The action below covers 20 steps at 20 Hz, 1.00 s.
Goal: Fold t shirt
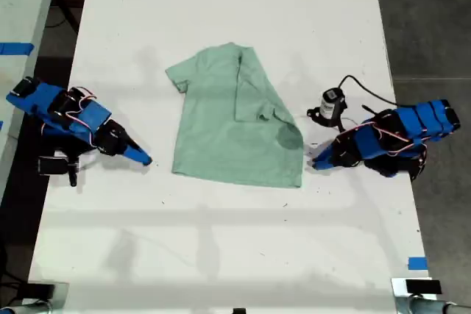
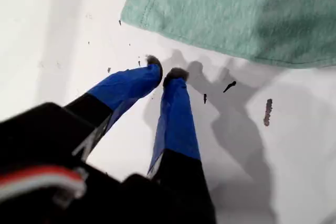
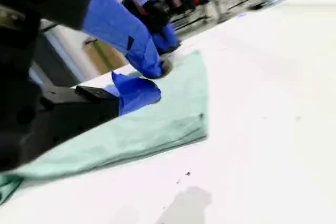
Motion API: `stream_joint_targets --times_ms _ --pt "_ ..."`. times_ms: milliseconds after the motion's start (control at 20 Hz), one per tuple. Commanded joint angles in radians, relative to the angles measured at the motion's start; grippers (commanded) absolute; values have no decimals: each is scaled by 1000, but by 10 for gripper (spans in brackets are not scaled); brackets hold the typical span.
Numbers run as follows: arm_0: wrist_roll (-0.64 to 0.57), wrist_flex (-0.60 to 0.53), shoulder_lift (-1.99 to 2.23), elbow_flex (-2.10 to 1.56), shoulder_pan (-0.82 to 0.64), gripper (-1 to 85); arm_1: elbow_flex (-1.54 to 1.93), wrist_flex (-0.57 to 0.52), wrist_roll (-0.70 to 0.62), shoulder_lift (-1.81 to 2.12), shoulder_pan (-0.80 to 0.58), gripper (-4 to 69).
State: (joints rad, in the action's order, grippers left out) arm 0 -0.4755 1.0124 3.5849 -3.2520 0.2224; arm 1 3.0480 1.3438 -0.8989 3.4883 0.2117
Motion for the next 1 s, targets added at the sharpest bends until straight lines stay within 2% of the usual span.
stream_joint_targets --times_ms 0,200,250,300,350,400,550,650,750,800,850,900,950 --pt "546 0 3 -41 -304 63 58 -5 -12 12 9 43" --pt "314 0 3 -41 -801 104 58 -5 -12 12 9 43" --pt "296 0 3 -41 -904 105 58 -5 -12 12 9 43" --pt "311 0 3 -41 -999 112 58 -5 -12 12 9 43" --pt "442 0 3 -41 -1049 123 58 -5 -12 12 9 42" --pt "640 0 3 -41 -1066 129 58 -5 -12 12 9 42" --pt "540 0 3 -41 -1134 145 58 -5 -12 12 9 42" --pt "402 0 3 -41 -1154 145 58 -5 -12 12 9 42" --pt "399 3 -2 -40 -1267 142 58 -5 -12 12 9 42" --pt "468 5 -8 -38 -1261 186 58 -5 -12 12 9 42" --pt "560 0 3 -38 -1135 293 58 -5 -12 12 9 42" --pt "483 -6 9 -38 -983 419 58 -5 -12 12 9 42" --pt "492 -8 11 -38 -864 499 58 -5 -12 12 9 42"
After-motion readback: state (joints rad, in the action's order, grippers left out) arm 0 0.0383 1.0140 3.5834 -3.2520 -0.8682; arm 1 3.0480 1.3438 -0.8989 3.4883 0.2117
